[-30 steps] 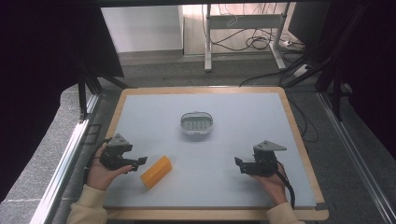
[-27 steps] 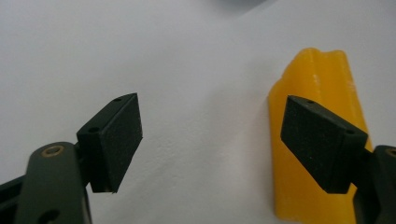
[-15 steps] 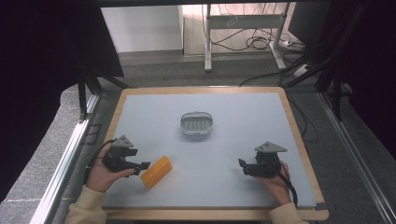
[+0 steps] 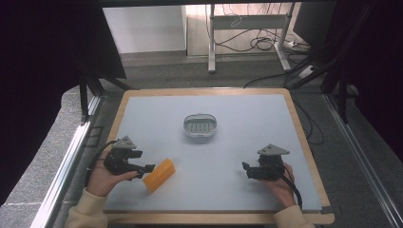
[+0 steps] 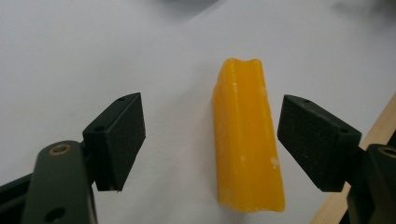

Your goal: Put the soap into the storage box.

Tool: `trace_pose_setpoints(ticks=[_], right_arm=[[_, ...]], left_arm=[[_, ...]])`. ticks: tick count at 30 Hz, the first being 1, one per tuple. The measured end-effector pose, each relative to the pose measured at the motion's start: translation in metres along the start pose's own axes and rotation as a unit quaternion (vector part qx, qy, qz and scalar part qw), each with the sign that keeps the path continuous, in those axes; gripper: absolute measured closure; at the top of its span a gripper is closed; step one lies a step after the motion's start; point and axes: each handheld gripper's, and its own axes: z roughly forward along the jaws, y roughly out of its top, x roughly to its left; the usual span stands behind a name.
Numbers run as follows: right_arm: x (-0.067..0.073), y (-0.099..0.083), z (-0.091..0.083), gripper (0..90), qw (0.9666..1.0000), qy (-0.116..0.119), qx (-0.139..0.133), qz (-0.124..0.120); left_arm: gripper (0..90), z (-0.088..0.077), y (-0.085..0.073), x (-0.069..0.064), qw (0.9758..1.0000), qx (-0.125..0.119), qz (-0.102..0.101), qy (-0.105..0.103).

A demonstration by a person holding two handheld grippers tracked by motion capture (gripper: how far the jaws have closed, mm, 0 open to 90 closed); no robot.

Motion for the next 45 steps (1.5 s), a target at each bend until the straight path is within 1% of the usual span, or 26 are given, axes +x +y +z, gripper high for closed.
trace_pose_setpoints(ticks=[4, 6, 8, 11, 13, 16, 17, 21, 26, 29, 34, 40, 43, 45], right_arm=[[-0.001, 0.0, -0.001, 14.3, 1.0, -0.003, -0.001, 0.003], [0.0, 0.0, -0.002, 14.3, 1.0, -0.005, -0.003, -0.001], [0.0, 0.0, -0.002, 14.3, 1.0, -0.008, -0.001, -0.002], [0.0, 0.001, -0.002, 14.4, 1.0, -0.006, -0.004, 0.006], [0.001, 0.002, -0.002, 14.5, 1.0, -0.007, -0.005, 0.005], [0.002, 0.006, 0.0, 14.7, 0.9999, -0.013, -0.01, 0.001], [0.002, 0.007, 0.001, 14.8, 0.9998, -0.014, -0.011, 0.0], [0.006, 0.007, 0.003, 14.9, 0.9999, -0.011, -0.006, -0.006], [0.008, 0.007, 0.001, 14.8, 0.9999, -0.007, -0.011, -0.01], [0.008, 0.007, 0.0, 14.8, 0.9998, -0.004, -0.015, -0.009], [0.008, 0.008, -0.001, 14.7, 0.9998, -0.004, -0.017, -0.005], [0.007, 0.007, 0.0, 14.7, 0.9998, -0.009, -0.015, -0.002], [0.007, 0.006, -0.001, 14.7, 0.9999, -0.011, -0.013, -0.002], [0.007, 0.006, -0.001, 14.7, 0.9998, -0.012, -0.013, -0.002]], left_arm=[[23.3, 0.004, 0.001, -0.005, 0.9999, 0.01, 0.004, -0.002], [23.7, 0.004, 0.001, -0.008, 1.0, 0.006, 0.006, 0.003], [26.2, 0.006, 0.002, -0.01, 1.0, 0.002, -0.001, 0.0], [27.1, 0.009, 0.002, -0.015, 0.9999, 0.013, 0.0, -0.002], [28.4, 0.01, 0.003, -0.019, 0.9998, 0.019, 0.001, 0.006], [29.4, 0.012, 0.004, -0.023, 0.9996, 0.027, -0.003, 0.012], [29.8, 0.013, 0.004, -0.024, 0.9994, 0.03, -0.003, 0.017], [32.0, 0.019, 0.005, -0.03, 0.9985, 0.045, 0.0, 0.032], [33.8, 0.029, 0.009, -0.034, 0.9977, 0.06, 0.001, 0.033], [35.5, 0.036, 0.01, -0.036, 0.9964, 0.072, 0.004, 0.045], [38.1, 0.045, 0.01, -0.039, 0.9939, 0.094, 0.007, 0.057], [41.1, 0.058, 0.015, -0.04, 0.9899, 0.127, 0.011, 0.062], [43.5, 0.062, 0.017, -0.04, 0.9879, 0.137, 0.01, 0.071], [44.5, 0.065, 0.018, -0.04, 0.987, 0.146, 0.01, 0.066]])
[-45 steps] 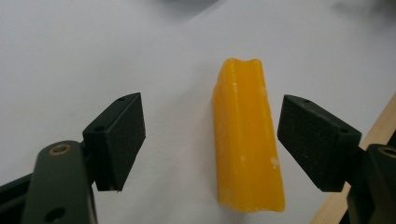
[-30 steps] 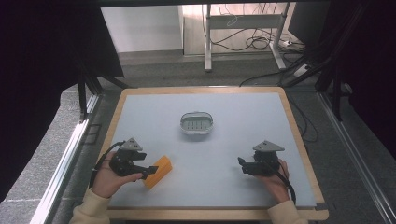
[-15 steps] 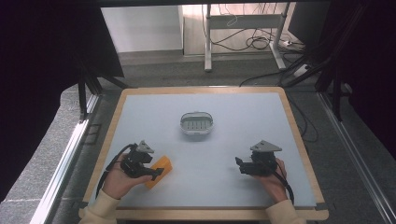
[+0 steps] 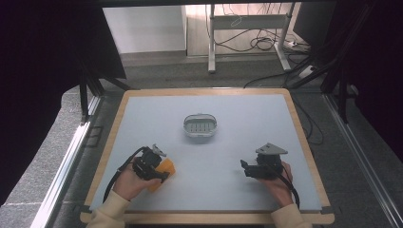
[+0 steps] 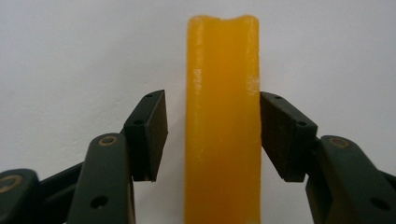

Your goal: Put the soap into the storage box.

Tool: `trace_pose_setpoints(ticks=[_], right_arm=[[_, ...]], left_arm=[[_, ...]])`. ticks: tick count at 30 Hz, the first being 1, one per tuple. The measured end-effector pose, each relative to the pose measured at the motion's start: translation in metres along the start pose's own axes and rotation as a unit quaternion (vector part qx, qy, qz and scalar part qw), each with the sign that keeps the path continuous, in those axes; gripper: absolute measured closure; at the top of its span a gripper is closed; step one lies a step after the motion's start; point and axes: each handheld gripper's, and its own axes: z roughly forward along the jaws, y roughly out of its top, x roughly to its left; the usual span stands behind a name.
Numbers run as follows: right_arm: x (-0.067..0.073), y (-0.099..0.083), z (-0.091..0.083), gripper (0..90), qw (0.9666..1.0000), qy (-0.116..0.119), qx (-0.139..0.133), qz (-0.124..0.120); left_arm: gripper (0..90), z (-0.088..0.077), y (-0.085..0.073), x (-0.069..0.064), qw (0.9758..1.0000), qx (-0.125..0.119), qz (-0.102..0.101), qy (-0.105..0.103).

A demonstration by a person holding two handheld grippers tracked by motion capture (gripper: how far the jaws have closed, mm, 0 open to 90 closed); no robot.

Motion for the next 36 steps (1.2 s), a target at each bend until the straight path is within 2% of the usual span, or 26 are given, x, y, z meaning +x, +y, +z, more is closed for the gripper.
trace_pose_setpoints(ticks=[2, 5, 8, 14, 17, 20, 27, 33, 36], right_arm=[[0.0, 0.0, 0.001, 14.7, 1.0, -0.001, 0.002, 0.0], [-0.001, 0.0, 0.001, 14.7, 1.0, 0.004, 0.0, -0.001], [0.0, 0.0, -0.001, 14.7, 0.9999, 0.008, -0.005, 0.007], [-0.001, 0.0, -0.001, 14.7, 1.0, 0.002, -0.004, 0.004], [-0.002, 0.0, -0.001, 14.7, 1.0, 0.001, -0.003, 0.005], [-0.002, 0.0, -0.002, 14.8, 1.0, 0.002, -0.006, 0.008], [0.0, 0.001, -0.002, 15.0, 1.0, -0.001, -0.007, 0.001], [-0.001, 0.0, -0.003, 15.0, 0.9999, 0.001, -0.012, -0.001], [-0.003, -0.001, -0.004, 15.0, 0.9999, 0.001, -0.014, 0.005]], left_arm=[[45.5, 0.003, 0.001, 0.0, 0.9999, 0.011, 0.002, 0.0], [52.9, 0.007, 0.002, 0.0, 0.9997, 0.022, 0.002, 0.006], [60.3, 0.01, 0.003, 0.0, 0.9996, 0.029, 0.002, -0.005], [61.9, 0.009, 0.003, 0.0, 0.9995, 0.03, 0.004, -0.011], [62.1, 0.009, 0.003, 0.003, 0.9994, 0.027, 0.003, -0.019], [62.2, 0.006, 0.002, 0.003, 0.9996, 0.023, 0.008, -0.015], [62.2, -0.009, 0.0, 0.008, 0.9998, -0.011, 0.0, -0.019], [62.2, -0.021, -0.006, 0.013, 0.9992, -0.028, -0.006, -0.029], [62.2, -0.028, -0.01, 0.017, 0.9992, -0.033, -0.007, -0.02]])
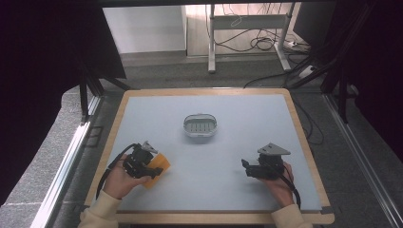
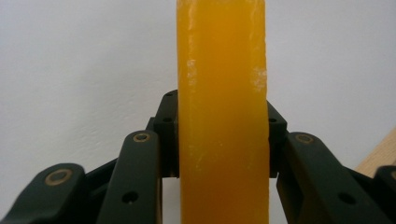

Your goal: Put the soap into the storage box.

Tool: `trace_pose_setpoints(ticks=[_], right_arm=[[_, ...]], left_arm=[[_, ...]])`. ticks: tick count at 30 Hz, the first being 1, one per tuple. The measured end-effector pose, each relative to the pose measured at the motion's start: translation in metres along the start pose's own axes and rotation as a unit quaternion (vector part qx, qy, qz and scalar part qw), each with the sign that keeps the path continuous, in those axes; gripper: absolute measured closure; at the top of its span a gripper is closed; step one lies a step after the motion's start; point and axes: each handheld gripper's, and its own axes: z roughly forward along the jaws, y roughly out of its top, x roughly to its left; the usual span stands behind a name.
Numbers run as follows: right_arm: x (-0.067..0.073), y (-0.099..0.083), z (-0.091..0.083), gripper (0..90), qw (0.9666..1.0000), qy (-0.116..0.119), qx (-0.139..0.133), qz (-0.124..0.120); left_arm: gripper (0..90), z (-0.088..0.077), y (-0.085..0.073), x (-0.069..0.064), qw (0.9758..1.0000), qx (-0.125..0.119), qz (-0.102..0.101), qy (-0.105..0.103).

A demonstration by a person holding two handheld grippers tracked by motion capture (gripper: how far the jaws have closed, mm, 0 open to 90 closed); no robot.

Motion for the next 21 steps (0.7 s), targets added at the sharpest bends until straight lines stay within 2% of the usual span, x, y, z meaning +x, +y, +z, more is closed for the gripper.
trace_pose_setpoints(ticks=[2, 5, 10, 16, 21], right_arm=[[-0.001, 0.0, -0.001, 15.0, 1.0, 0.001, -0.001, 0.002], [-0.002, -0.001, -0.001, 15.0, 1.0, 0.001, -0.002, 0.006], [-0.001, -0.001, -0.001, 15.0, 1.0, 0.001, -0.003, 0.003], [-0.001, -0.001, -0.003, 15.0, 1.0, 0.002, -0.007, 0.004], [-0.001, -0.001, -0.002, 15.0, 1.0, 0.003, -0.006, 0.003]], left_arm=[[62.2, -0.004, -0.001, 0.002, 1.0, -0.005, -0.002, 0.001], [62.2, -0.009, -0.002, 0.005, 0.9998, -0.014, -0.007, -0.01], [62.2, -0.016, 0.005, 0.007, 1.0, -0.007, 0.004, 0.001], [62.2, -0.024, 0.015, 0.009, 0.9998, -0.018, 0.008, -0.007], [62.2, -0.028, 0.023, 0.009, 0.9995, -0.02, 0.022, -0.011]])
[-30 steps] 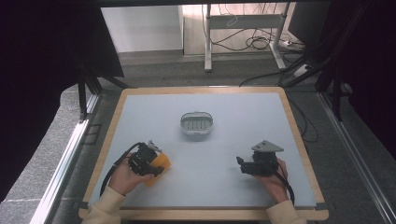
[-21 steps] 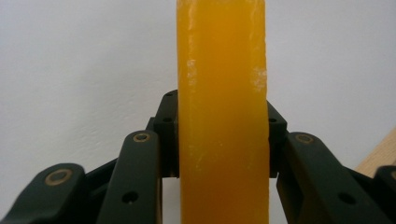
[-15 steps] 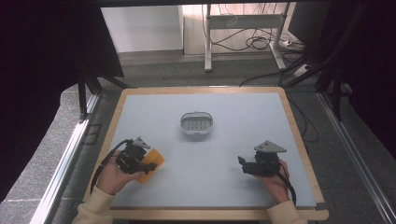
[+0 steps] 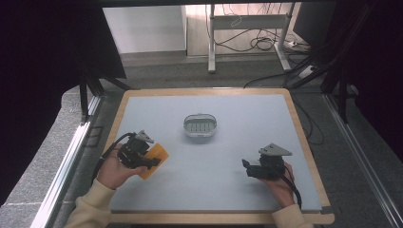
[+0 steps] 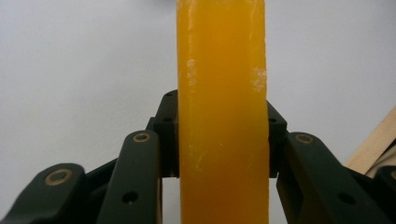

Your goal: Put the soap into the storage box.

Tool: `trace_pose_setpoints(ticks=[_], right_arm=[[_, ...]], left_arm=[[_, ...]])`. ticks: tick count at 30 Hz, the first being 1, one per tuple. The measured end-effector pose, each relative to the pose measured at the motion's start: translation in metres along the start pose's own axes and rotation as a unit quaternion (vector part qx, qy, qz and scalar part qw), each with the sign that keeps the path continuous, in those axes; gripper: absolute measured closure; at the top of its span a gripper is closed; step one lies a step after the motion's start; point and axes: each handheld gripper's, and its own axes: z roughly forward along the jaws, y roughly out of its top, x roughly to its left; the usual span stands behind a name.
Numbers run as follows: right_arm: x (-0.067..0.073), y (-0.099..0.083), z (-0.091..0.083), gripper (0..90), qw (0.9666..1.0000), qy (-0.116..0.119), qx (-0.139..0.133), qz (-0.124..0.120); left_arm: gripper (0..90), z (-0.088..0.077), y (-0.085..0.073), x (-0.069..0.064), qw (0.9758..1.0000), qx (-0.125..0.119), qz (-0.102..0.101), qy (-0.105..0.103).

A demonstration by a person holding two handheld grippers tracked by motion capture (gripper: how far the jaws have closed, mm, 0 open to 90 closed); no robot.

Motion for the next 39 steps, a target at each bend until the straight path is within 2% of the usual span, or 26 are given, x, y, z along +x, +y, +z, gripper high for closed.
trace_pose_setpoints(ticks=[8, 12, 26, 33, 39], right_arm=[[0.001, 0.0, -0.001, 15.0, 0.9999, -0.01, -0.006, 0.002], [0.0, 0.0, 0.0, 15.0, 0.9999, -0.009, -0.003, 0.004], [0.001, -0.001, 0.002, 15.0, 1.0, -0.005, 0.001, 0.0], [0.001, -0.002, 0.003, 15.0, 1.0, -0.007, 0.004, -0.002], [0.001, -0.002, 0.004, 15.0, 0.9999, -0.008, 0.007, -0.005]], left_arm=[[62.2, 0.006, 0.006, 0.002, 0.9997, -0.004, 0.021, -0.012], [62.3, 0.007, 0.008, 0.008, 0.9998, -0.013, 0.016, -0.007], [62.3, 0.008, 0.021, 0.019, 0.9992, -0.03, 0.02, -0.019], [62.3, 0.01, 0.026, 0.026, 0.9992, -0.01, 0.035, -0.019], [62.2, 0.013, 0.029, 0.028, 0.9987, -0.012, 0.044, -0.021]])
